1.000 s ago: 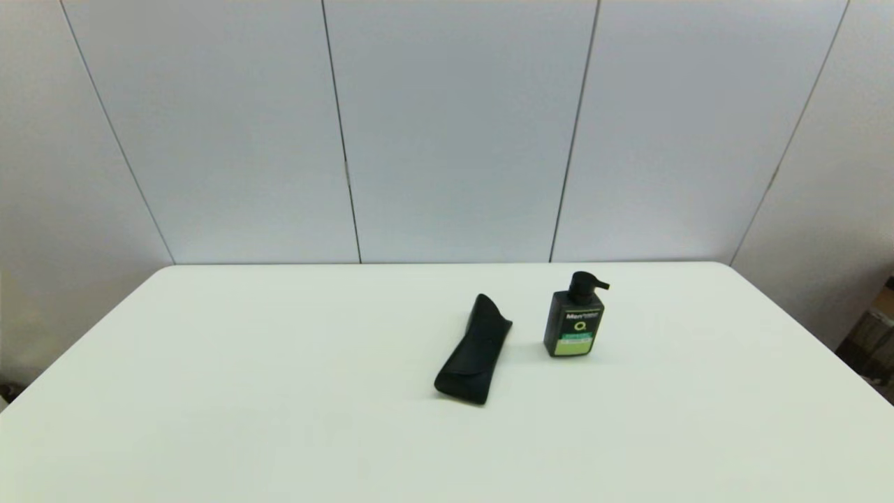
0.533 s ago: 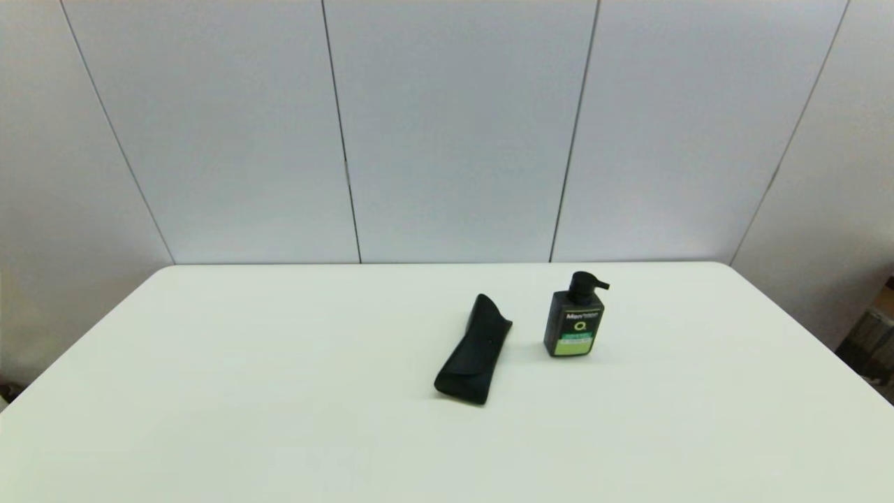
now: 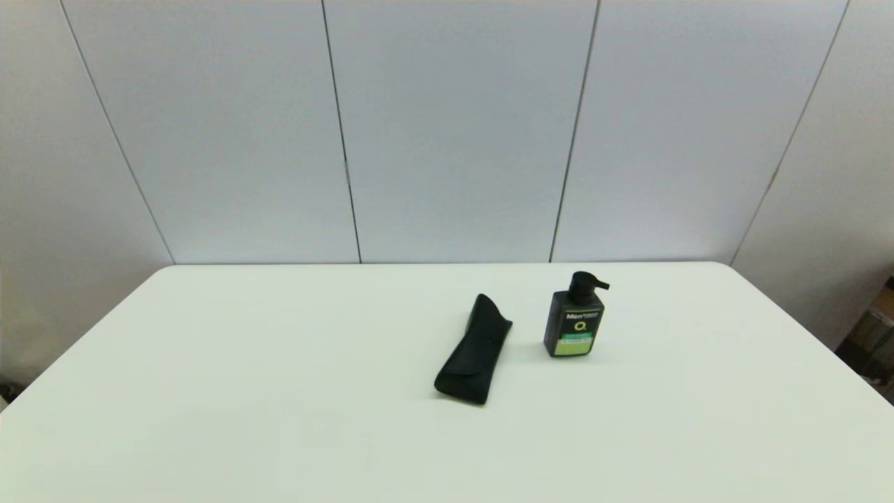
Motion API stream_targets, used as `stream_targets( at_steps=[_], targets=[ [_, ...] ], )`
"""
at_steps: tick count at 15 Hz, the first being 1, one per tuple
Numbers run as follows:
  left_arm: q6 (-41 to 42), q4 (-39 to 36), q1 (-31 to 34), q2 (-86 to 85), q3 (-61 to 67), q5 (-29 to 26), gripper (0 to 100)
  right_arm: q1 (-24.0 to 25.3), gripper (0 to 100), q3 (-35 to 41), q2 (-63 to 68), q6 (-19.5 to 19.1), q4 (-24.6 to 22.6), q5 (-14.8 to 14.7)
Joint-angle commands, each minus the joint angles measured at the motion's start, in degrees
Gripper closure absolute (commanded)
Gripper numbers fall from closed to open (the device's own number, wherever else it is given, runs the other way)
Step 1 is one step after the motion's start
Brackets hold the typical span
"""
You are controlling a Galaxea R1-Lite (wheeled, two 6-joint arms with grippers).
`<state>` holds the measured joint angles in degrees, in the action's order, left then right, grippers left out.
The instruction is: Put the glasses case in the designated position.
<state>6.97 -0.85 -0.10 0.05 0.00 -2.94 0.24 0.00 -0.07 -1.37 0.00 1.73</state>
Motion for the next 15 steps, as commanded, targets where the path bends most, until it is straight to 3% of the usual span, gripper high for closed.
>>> stream_targets(
  at_steps=[1,15],
  targets=[
    [0.06,-0.03,0.01,0.04,0.00,-0.05,0,0.02,0,0.00,0.07,-0.04,0.00,0.03],
    [0.06,-0.03,0.01,0.04,0.00,-0.05,0,0.02,0,0.00,0.07,-0.04,0.00,0.03]
  ],
)
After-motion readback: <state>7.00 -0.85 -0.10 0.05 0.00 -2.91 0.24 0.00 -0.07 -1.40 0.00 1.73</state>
